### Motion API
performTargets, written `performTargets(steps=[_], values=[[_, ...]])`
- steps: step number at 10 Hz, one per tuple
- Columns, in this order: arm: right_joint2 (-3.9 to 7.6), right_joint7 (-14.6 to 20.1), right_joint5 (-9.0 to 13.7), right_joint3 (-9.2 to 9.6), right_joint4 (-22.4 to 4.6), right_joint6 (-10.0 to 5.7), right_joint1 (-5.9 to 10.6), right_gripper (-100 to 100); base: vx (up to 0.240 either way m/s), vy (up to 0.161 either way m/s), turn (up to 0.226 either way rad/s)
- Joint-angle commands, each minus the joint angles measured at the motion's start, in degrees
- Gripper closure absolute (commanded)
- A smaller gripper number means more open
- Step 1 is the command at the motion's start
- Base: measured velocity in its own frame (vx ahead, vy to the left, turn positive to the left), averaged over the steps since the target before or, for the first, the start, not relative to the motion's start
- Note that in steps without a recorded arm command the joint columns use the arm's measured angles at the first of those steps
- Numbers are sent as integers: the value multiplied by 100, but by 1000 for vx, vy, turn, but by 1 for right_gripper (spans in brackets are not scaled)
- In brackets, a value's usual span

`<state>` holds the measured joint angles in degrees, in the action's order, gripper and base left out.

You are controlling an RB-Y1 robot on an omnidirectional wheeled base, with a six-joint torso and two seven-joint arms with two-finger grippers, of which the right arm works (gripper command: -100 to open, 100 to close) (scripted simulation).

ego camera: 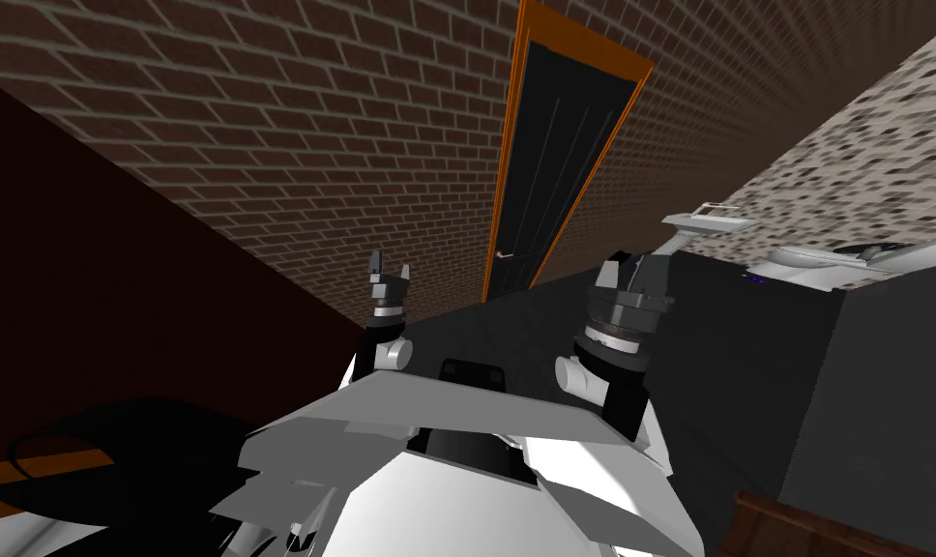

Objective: Pull the door open

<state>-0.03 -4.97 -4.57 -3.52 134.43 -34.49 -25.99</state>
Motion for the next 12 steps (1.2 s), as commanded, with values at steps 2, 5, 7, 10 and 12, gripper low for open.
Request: performTargets(steps=[2, 5, 7, 10, 12], values=[[54, 27, 34, -14, -270, -37, 90, -100, 45, -24, 86], [114, 59, 75, -31, -592, -82, 197, -100, 59, -40, 75], [164, 89, 113, -46, -889, -123, 295, -100, 59, -40, 106], [216, 121, 154, -63, -1212, -167, 403, -100, 52, -41, 62], [273, 159, 201, -83, -1579, -219, 527, -100, 71, -52, 139]])
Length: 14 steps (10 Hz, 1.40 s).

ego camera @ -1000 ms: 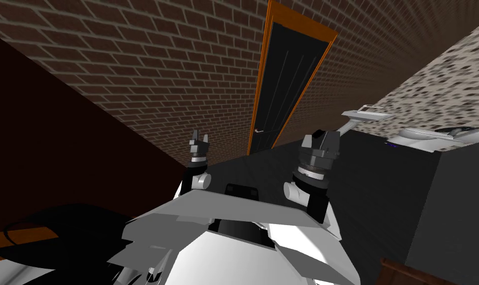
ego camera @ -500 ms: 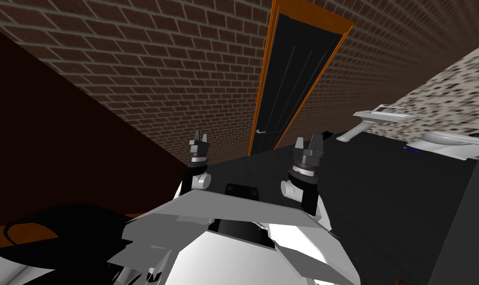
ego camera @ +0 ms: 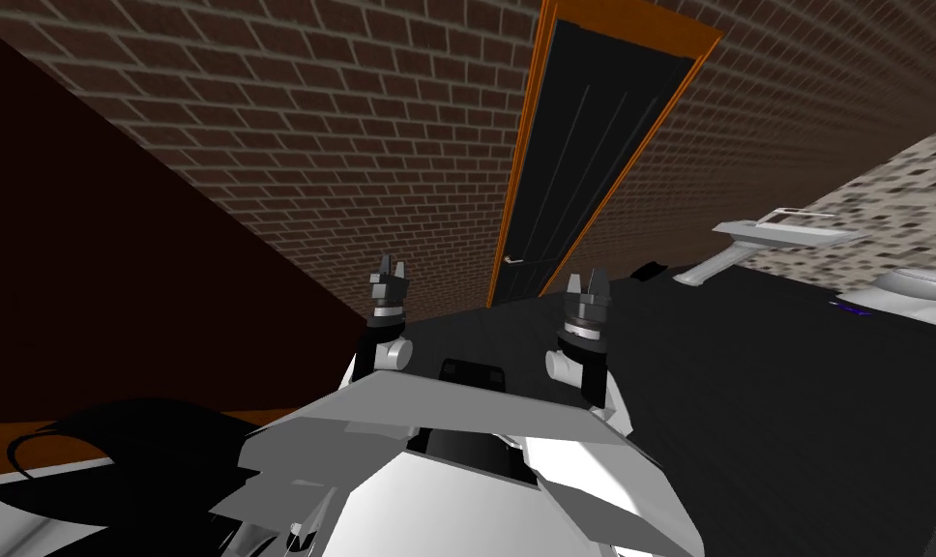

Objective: Pull the door open

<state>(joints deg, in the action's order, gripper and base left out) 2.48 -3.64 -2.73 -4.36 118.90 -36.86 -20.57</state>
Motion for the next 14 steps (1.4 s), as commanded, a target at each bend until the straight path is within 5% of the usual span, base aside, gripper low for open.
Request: performTargets(steps=[1, 14], values=[[51, 44, 41, -9, -222, -8, 49, -100, 75, -65, 130], [325, 255, 308, -119, -2217, -298, 749, -100, 55, -60, 112]])
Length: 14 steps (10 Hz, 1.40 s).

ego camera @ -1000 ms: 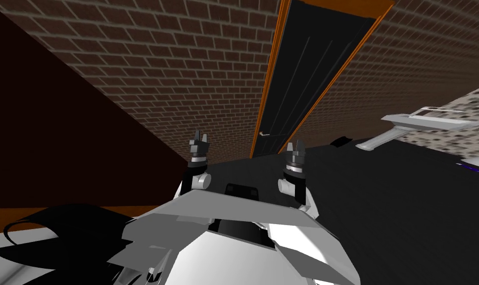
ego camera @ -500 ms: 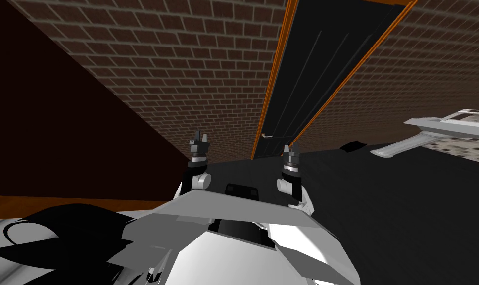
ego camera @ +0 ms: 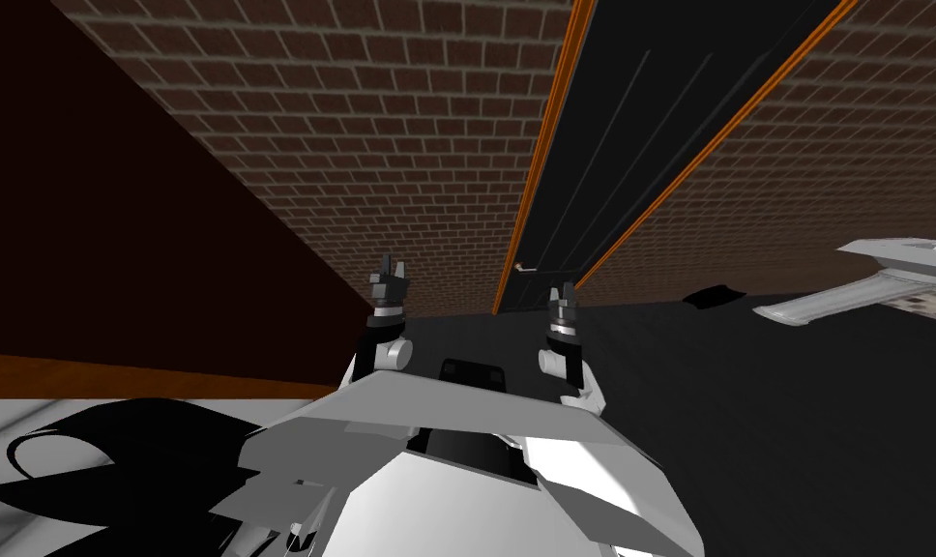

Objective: Pull the door open

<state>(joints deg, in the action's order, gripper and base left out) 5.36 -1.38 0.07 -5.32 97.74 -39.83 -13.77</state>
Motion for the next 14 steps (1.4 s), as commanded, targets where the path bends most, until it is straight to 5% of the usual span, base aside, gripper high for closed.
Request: performTargets(steps=[1, 14], values=[[37, 30, 28, -23, -213, -1, 68, -100, 47, -61, 59], [245, 212, 260, -119, -2036, -253, 675, -100, 38, -59, 96]])
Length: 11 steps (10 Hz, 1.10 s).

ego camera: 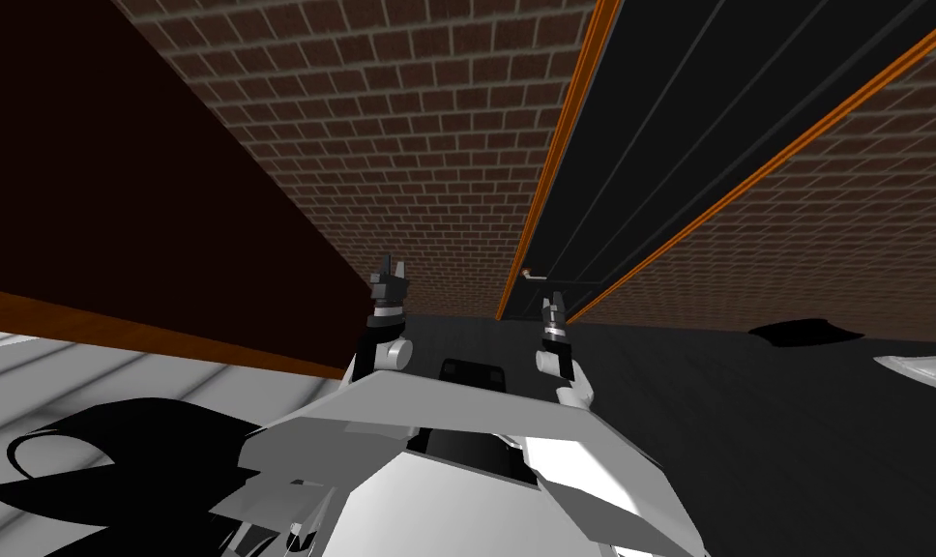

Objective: Pull the door open

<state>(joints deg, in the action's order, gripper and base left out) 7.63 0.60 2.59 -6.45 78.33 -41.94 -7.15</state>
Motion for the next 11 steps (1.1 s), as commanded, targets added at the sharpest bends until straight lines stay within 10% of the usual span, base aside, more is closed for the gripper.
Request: performTargets(steps=[1, 11], values=[[46, 40, 42, -19, -286, -78, 99, -100, 27, -58, 104], [180, 167, 203, -86, -1627, -253, 521, -100, 27, -55, 89]])
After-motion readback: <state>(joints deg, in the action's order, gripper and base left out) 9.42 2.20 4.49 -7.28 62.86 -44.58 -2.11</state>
